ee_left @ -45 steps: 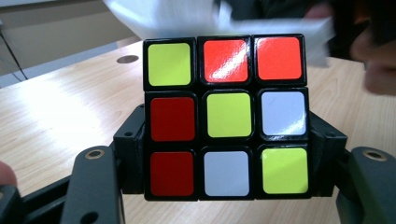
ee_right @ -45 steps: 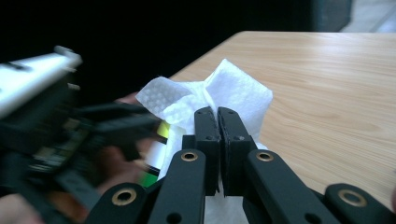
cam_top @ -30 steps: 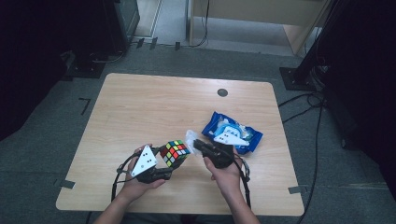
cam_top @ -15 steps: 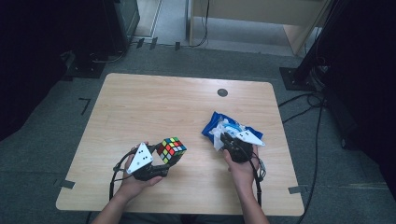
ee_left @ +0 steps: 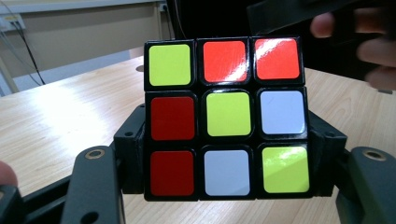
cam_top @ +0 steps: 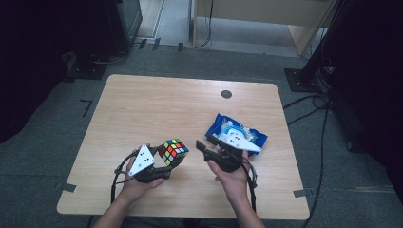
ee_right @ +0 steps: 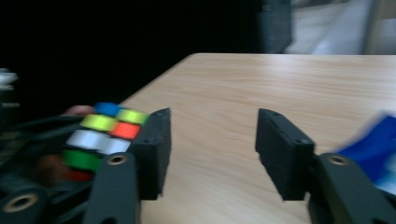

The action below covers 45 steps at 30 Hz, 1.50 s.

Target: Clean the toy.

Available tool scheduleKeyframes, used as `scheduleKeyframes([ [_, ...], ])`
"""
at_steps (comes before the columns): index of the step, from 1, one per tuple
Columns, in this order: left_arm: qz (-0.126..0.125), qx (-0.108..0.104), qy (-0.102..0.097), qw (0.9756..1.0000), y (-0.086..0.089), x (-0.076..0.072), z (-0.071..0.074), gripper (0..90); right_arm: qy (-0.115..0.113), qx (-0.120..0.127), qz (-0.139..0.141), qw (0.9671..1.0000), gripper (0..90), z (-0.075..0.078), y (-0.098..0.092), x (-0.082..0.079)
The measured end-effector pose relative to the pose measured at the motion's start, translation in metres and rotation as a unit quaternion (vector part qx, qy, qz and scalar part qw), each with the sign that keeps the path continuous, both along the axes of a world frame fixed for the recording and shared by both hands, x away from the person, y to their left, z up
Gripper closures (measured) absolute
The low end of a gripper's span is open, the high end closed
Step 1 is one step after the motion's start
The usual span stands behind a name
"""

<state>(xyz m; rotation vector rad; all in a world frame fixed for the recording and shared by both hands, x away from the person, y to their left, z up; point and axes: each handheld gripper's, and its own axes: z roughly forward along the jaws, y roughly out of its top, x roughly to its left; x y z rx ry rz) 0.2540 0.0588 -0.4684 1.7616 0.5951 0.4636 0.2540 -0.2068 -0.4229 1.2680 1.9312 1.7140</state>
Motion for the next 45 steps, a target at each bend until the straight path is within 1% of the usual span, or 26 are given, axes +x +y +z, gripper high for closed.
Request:
scheduleKeyframes([
  [2, 0.004, -0.002, -0.002, 1.0, -0.001, -0.001, 0.0, 33.7, 0.012, 0.015, 0.014, 0.9997, 33.5, 0.003, 0.013, -0.005],
  [4, 0.011, 0.003, -0.008, 0.9999, -0.002, -0.002, 0.0, 33.7, 0.03, 0.03, 0.022, 0.9989, 27.5, 0.002, 0.022, -0.008],
  [6, 0.026, 0.013, -0.02, 0.9994, -0.005, -0.004, 0.0, 33.7, 0.053, 0.041, 0.018, 0.9976, 22.3, -0.001, 0.029, -0.008],
  [7, 0.028, 0.016, -0.025, 0.9992, -0.006, -0.005, 0.0, 33.7, 0.064, 0.047, 0.018, 0.9967, 20.8, -0.004, 0.031, -0.008],
  [9, 0.03, 0.013, -0.03, 0.999, -0.009, -0.007, 0.001, 33.7, 0.085, 0.06, 0.014, 0.9945, 20.1, -0.01, 0.034, -0.006],
  [11, 0.03, 0.015, -0.035, 0.9988, -0.011, -0.009, 0.001, 33.7, 0.099, 0.068, 0.016, 0.9926, 20.8, -0.015, 0.036, -0.004],
  [13, 0.028, 0.016, -0.038, 0.9988, -0.013, -0.01, 0.0, 33.7, 0.111, 0.078, 0.021, 0.9905, 23.6, -0.019, 0.038, -0.003],
  [16, 0.026, 0.016, -0.036, 0.9989, -0.016, -0.011, -0.001, 33.6, 0.117, 0.091, 0.031, 0.9884, 33.3, -0.022, 0.04, -0.003],
  [19, 0.02, 0.012, -0.032, 0.9992, -0.015, -0.011, -0.002, 33.6, 0.127, 0.095, 0.03, 0.9868, 34.3, -0.022, 0.04, -0.004],
  [21, 0.015, 0.01, -0.024, 0.9995, -0.016, -0.01, -0.002, 33.5, 0.13, 0.089, 0.027, 0.9871, 34.4, -0.021, 0.04, -0.005],
  [23, 0.009, 0.014, -0.016, 0.9997, -0.017, -0.008, -0.003, 33.2, 0.13, 0.08, 0.023, 0.988, 34.4, -0.021, 0.04, -0.005],
  [25, -0.002, 0.017, -0.013, 0.9998, -0.016, -0.007, -0.003, 32.5, 0.132, 0.077, 0.024, 0.988, 34.5, -0.021, 0.037, -0.004],
  [27, -0.013, 0.03, -0.024, 0.9992, -0.014, -0.007, -0.005, 32.1, 0.127, 0.075, 0.016, 0.989, 34.5, -0.019, 0.033, -0.002],
  [29, -0.018, 0.052, -0.036, 0.9978, -0.013, -0.007, -0.008, 30.0, 0.121, 0.073, 0.011, 0.9899, 34.5, -0.015, 0.027, -0.002],
  [30, -0.018, 0.056, -0.037, 0.9975, -0.013, -0.006, -0.009, 30.0, 0.113, 0.072, 0.008, 0.9909, 34.5, -0.011, 0.023, -0.001],
  [32, -0.013, 0.066, -0.042, 0.9968, -0.011, -0.005, -0.01, 30.2, 0.107, 0.069, 0.004, 0.9919, 34.5, -0.006, 0.018, -0.001],
  [35, -0.009, 0.069, -0.045, 0.9966, -0.009, -0.003, -0.01, 30.6, 0.112, 0.059, 0.012, 0.9919, 34.5, -0.002, 0.016, -0.001],
  [39, -0.008, 0.072, -0.055, 0.9959, -0.009, -0.005, -0.009, 30.6, 0.126, 0.051, 0.026, 0.9905, 34.5, -0.005, 0.019, 0.0],
  [40, -0.009, 0.078, -0.056, 0.9954, -0.01, -0.005, -0.009, 30.1, 0.127, 0.048, 0.028, 0.9902, 34.5, -0.006, 0.02, 0.0],
  [42, -0.01, 0.081, -0.06, 0.9949, -0.012, -0.006, -0.01, 29.7, 0.129, 0.046, 0.033, 0.9899, 34.5, -0.006, 0.022, 0.0],
  [45, -0.01, 0.085, -0.064, 0.9943, -0.013, -0.007, -0.01, 29.5, 0.128, 0.041, 0.032, 0.9904, 34.4, -0.006, 0.023, 0.0],
])
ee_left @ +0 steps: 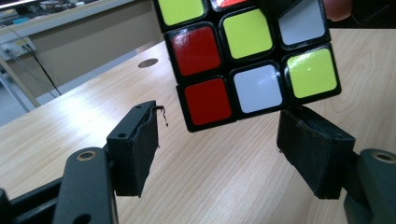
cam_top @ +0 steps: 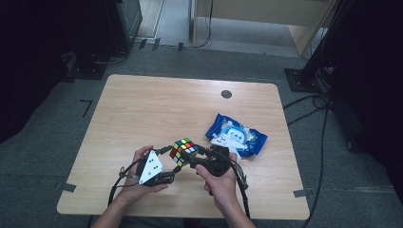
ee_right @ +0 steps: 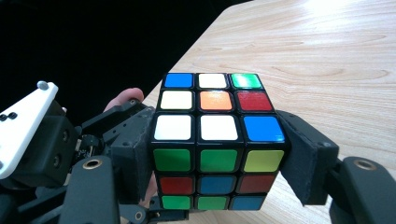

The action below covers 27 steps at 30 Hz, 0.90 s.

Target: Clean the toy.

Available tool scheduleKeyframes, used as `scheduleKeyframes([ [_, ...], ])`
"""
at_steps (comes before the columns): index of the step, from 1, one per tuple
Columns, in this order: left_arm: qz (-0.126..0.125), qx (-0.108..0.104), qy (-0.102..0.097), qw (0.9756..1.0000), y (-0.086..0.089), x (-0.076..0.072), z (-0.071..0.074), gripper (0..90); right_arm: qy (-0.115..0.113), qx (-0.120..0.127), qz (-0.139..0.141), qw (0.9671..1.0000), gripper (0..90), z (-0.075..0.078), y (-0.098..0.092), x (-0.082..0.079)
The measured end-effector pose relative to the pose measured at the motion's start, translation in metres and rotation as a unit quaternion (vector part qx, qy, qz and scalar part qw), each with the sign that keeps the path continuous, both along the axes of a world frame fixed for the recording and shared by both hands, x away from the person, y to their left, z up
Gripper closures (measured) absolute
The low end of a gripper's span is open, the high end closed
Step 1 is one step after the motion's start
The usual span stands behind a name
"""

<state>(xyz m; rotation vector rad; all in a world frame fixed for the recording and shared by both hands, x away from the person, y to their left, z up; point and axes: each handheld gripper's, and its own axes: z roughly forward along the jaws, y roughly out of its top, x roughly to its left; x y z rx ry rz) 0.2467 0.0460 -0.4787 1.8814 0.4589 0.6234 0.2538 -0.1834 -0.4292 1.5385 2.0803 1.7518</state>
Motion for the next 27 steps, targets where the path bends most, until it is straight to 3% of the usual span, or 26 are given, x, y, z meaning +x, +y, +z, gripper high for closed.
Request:
scheduleKeyframes([
  [19, 0.003, 0.027, -0.02, 0.9994, -0.012, -0.007, -0.002, 15.9, 0.023, -0.021, 0.027, 0.9991, 34.3, -0.002, 0.003, 0.003],
  [27, -0.009, 0.022, -0.03, 0.9993, -0.015, -0.011, 0.001, 13.4, 0.032, -0.031, 0.042, 0.9981, 34.3, -0.005, 0.007, 0.004],
])
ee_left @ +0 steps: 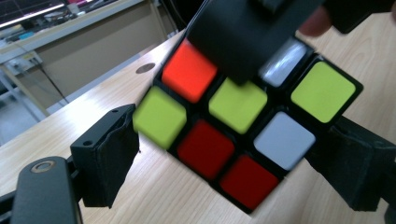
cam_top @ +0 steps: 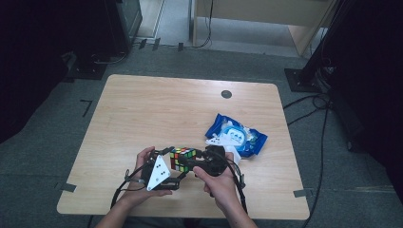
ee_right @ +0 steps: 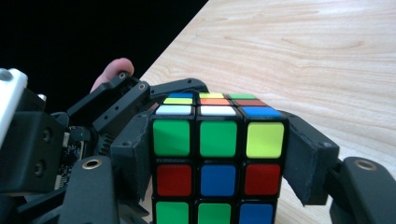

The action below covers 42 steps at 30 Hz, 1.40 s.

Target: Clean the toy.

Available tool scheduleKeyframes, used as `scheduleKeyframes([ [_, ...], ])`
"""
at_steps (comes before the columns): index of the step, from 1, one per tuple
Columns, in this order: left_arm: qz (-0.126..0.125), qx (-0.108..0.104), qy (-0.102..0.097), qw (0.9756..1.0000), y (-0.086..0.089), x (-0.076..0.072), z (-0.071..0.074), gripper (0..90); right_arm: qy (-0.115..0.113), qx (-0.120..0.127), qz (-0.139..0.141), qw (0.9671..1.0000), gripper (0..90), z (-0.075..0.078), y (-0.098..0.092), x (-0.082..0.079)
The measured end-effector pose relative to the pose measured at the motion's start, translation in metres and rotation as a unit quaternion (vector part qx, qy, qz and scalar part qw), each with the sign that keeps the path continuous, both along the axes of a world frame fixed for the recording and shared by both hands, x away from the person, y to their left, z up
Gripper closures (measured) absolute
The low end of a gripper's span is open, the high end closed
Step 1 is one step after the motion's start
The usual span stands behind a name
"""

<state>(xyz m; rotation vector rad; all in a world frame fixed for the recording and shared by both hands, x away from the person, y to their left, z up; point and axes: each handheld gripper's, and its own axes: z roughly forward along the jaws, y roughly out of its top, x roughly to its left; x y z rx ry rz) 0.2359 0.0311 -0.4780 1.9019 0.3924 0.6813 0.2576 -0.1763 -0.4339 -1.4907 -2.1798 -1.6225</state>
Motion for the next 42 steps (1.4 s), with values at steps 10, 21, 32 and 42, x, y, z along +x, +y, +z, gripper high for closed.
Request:
scheduleKeyframes([
  [10, -0.012, 0.004, 0.002, 0.9999, -0.001, -0.001, -0.002, 25.5, -0.003, -0.008, -0.004, 1.0, 34.4, -0.001, 0.002, -0.001],
  [21, 0.007, -0.021, 0.035, 0.9992, 0.008, 0.007, -0.001, 34.2, -0.036, 0.004, 0.009, 0.9993, 32.0, 0.011, -0.021, 0.006],
  [32, 0.023, -0.04, 0.049, 0.9977, 0.018, 0.013, 0.002, 34.2, -0.084, -0.159, -0.139, 0.9738, 37.6, -0.024, -0.081, 0.032],
  [42, 0.022, -0.046, 0.06, 0.9969, 0.019, 0.014, 0.001, 34.2, -0.05, -0.247, -0.15, 0.9561, 53.8, -0.069, -0.081, 0.043],
])
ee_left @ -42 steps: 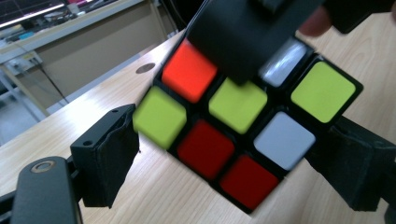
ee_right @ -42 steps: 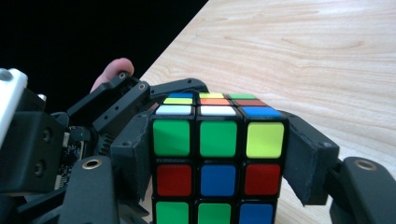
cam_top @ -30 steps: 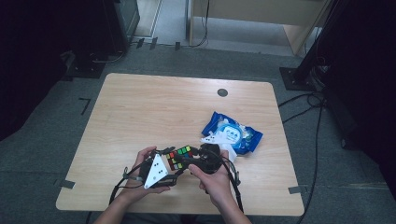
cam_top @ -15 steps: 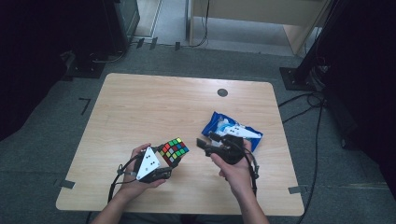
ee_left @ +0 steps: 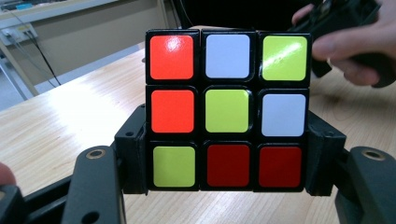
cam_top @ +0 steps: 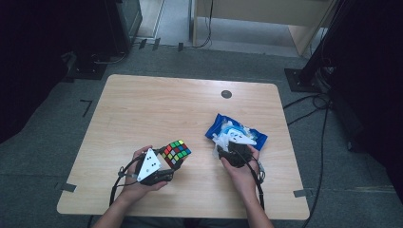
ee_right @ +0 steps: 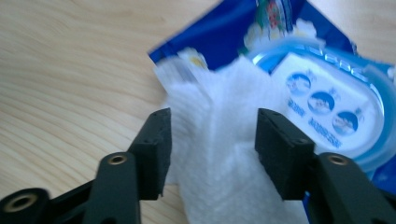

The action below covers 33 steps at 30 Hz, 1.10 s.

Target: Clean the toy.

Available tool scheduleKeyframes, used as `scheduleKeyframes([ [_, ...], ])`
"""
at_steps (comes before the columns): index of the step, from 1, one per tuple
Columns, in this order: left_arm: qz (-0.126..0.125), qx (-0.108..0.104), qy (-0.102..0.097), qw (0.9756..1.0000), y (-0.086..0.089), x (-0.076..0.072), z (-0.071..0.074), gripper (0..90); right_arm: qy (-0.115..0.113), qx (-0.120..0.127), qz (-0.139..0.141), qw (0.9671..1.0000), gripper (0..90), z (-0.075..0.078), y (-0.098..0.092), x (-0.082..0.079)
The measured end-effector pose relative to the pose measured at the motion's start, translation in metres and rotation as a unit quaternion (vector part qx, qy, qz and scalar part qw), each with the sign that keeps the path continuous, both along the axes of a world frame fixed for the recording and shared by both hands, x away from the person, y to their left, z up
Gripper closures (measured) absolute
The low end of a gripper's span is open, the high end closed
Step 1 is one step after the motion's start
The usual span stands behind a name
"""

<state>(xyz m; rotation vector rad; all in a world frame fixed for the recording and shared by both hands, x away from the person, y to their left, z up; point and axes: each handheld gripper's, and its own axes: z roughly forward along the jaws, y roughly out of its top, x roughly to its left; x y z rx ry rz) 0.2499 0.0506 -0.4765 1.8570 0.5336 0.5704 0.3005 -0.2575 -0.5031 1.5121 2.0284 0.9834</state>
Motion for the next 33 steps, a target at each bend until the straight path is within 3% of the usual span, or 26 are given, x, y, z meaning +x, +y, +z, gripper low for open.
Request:
scheduleKeyframes([
  [3, -0.001, -0.003, 0.002, 1.0, 0.001, 0.0, 0.001, 34.1, -0.002, -0.001, 0.003, 1.0, 65.2, -0.005, -0.004, -0.001],
  [7, 0.0, -0.012, 0.012, 0.9999, 0.003, 0.002, 0.001, 34.1, -0.016, 0.012, 0.008, 0.9998, 82.2, 0.001, -0.01, -0.003],
  [11, 0.003, -0.013, 0.015, 0.9998, 0.004, 0.003, 0.001, 34.1, -0.035, 0.023, 0.005, 0.9991, 87.0, 0.009, -0.013, -0.007],
  [14, 0.002, -0.014, 0.015, 0.9998, 0.003, 0.003, 0.001, 34.1, -0.054, 0.048, 0.006, 0.9973, 87.7, 0.019, -0.014, -0.011],
  [16, 0.001, -0.014, 0.015, 0.9998, 0.003, 0.003, 0.001, 34.1, -0.074, 0.082, 0.026, 0.9936, 87.7, 0.03, -0.009, -0.016],
  [18, -0.002, -0.014, 0.015, 0.9998, 0.001, 0.002, 0.0, 34.1, -0.092, 0.112, 0.059, 0.9877, 87.8, 0.042, 0.0, -0.022],
  [21, -0.01, -0.012, 0.013, 0.9998, -0.001, 0.0, 0.001, 34.1, -0.112, 0.157, 0.121, 0.9736, 87.8, 0.062, 0.022, -0.034],
  [24, -0.02, -0.014, 0.01, 0.9996, -0.004, -0.002, 0.001, 34.1, -0.131, 0.171, 0.169, 0.9619, 87.7, 0.076, 0.046, -0.046],
  [28, -0.03, -0.012, 0.008, 0.9995, -0.007, -0.005, 0.002, 34.1, -0.122, 0.184, 0.207, 0.9531, 87.6, 0.078, 0.068, -0.053],
  [31, -0.03, -0.006, 0.008, 0.9995, -0.008, -0.006, 0.001, 34.2, -0.108, 0.208, 0.212, 0.9488, 87.6, 0.075, 0.073, -0.054],
  [33, -0.03, -0.007, 0.007, 0.9995, -0.008, -0.006, 0.001, 34.2, -0.099, 0.228, 0.217, 0.944, 87.6, 0.076, 0.074, -0.055],
])
